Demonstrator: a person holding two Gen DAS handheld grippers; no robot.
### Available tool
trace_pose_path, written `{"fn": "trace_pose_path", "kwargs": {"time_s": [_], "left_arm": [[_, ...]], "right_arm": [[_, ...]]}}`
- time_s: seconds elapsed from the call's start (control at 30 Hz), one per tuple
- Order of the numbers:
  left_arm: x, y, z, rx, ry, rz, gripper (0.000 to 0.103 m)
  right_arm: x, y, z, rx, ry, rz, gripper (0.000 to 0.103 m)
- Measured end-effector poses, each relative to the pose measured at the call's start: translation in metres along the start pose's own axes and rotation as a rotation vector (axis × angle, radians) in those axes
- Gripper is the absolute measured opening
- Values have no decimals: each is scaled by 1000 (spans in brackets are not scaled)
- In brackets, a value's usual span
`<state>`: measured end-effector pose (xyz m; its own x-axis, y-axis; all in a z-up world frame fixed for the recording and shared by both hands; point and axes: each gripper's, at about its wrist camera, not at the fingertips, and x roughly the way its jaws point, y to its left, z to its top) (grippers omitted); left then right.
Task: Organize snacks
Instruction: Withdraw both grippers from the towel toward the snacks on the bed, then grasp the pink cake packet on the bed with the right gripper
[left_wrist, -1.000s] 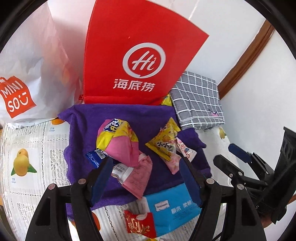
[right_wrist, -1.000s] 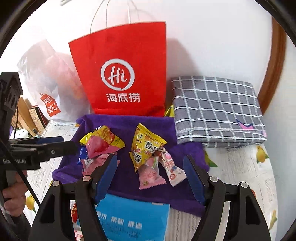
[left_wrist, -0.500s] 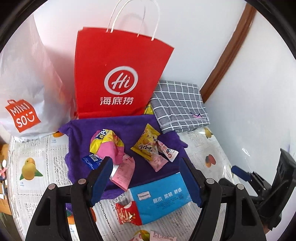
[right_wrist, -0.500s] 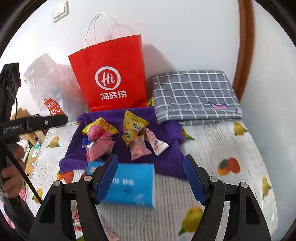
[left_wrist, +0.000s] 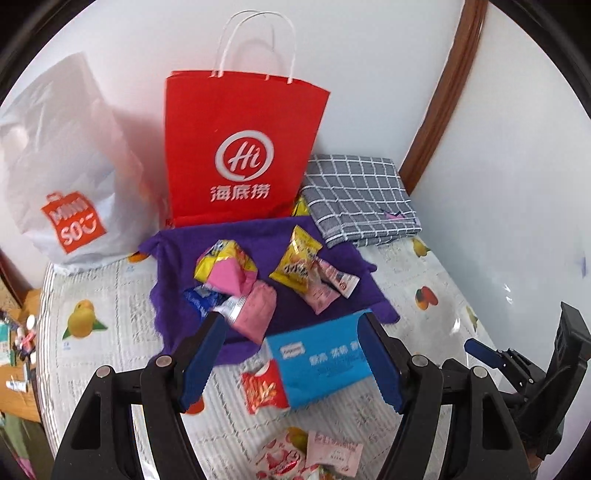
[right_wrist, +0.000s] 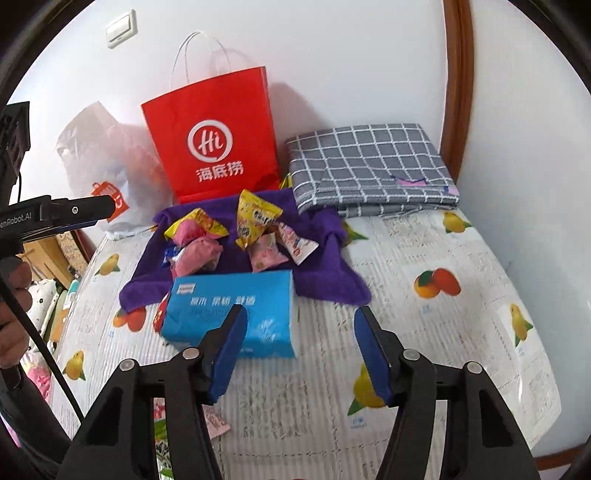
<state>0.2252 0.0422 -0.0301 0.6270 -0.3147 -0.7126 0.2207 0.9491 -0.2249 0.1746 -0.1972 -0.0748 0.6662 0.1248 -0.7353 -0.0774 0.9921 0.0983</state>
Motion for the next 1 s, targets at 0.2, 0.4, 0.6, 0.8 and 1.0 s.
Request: {"fn": "trace_pose_path", "kwargs": {"time_s": [0.2,0.4,0.6,0.8,1.0], "left_arm": [[-9,14,-24,-34,0,25,72],[-13,30,-51,-72,12,60,72],[-10,40,-75,-106,40,90,72],[-12,50,-95,-129,53,114,72],[-10,58,-107,-150,66,134,72]], "right_arm": [[7,9,-20,6,32,70,46],[13,22,-39,-28,56,113,46],[24,37,-62,-74,104,175,46],[48,66,-80,-162,179,256,46],[67,90,-96,-269,243,304,46]]}}
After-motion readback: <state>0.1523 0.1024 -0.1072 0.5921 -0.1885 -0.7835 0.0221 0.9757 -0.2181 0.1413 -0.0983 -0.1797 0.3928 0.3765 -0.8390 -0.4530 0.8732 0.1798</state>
